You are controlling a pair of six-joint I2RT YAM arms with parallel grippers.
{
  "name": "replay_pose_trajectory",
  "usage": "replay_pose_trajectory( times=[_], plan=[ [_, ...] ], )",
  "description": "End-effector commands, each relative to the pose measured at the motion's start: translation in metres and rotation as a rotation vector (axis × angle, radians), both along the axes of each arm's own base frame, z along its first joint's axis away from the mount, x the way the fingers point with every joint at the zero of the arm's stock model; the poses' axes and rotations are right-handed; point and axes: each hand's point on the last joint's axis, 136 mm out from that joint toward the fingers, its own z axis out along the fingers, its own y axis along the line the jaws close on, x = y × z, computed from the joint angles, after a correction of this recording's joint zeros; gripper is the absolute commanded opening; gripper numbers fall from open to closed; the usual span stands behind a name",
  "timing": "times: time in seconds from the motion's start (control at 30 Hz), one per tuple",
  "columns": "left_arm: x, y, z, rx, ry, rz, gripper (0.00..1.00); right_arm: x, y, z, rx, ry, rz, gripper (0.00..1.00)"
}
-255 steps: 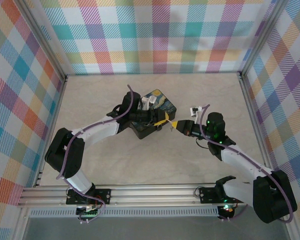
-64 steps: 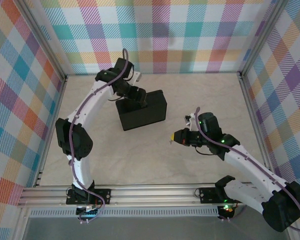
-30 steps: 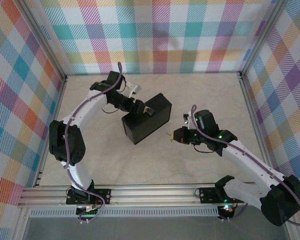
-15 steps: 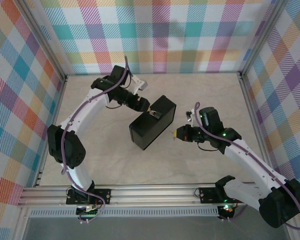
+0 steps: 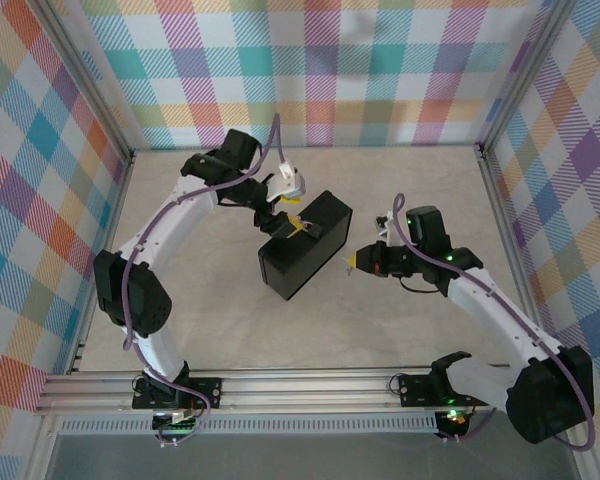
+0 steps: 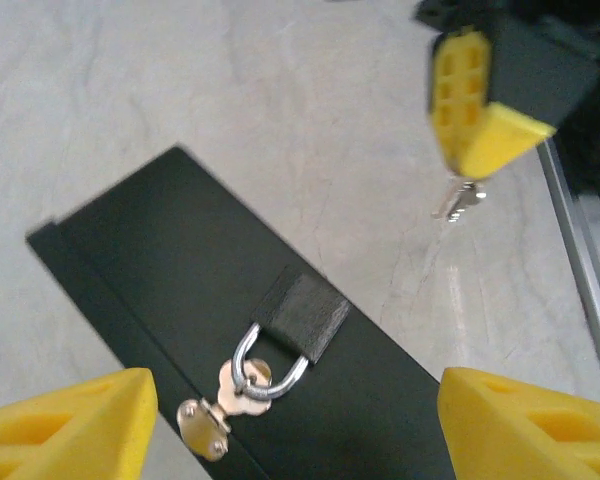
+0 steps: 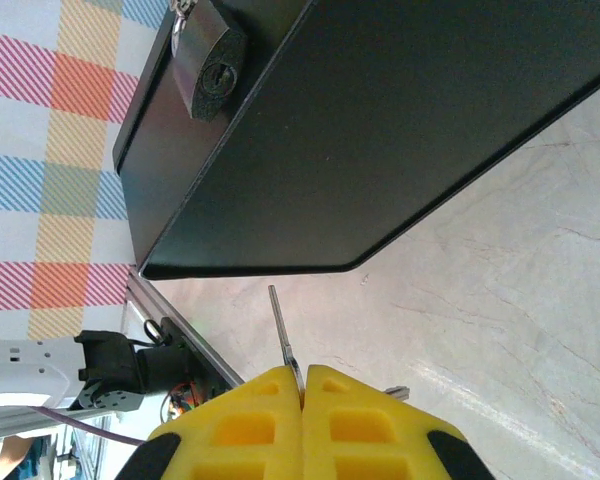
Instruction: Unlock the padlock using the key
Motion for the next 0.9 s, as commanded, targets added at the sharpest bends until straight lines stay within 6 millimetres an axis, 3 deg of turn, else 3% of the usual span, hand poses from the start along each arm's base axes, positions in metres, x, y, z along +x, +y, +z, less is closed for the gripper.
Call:
replay_pose_trajectory(
  times=[0.0, 0.37, 0.7, 0.87],
  plan=[
    [-0.017, -0.011, 0.003, -0.059, -0.069, -0.219, 0.75, 0.007, 0.008, 0.019, 0.054, -0.056, 0.053, 0.03],
    [0.003, -0.031, -0.037, -0.035, -0.065, -0.326, 0.74, 0.034, 0.009, 0.037, 0.143, -0.053, 0.071, 0.03],
    [-0.008, -0.034, -0.045, -0.008, -0.068, -0.381, 0.74, 0.037, 0.01, 0.029, 0.166, -0.026, 0.077, 0.03],
    [-0.012, -0.038, -0.057, 0.029, -0.056, -0.402, 0.67, 0.039, 0.012, 0.028, 0.185, -0.017, 0.084, 0.03]
  ],
)
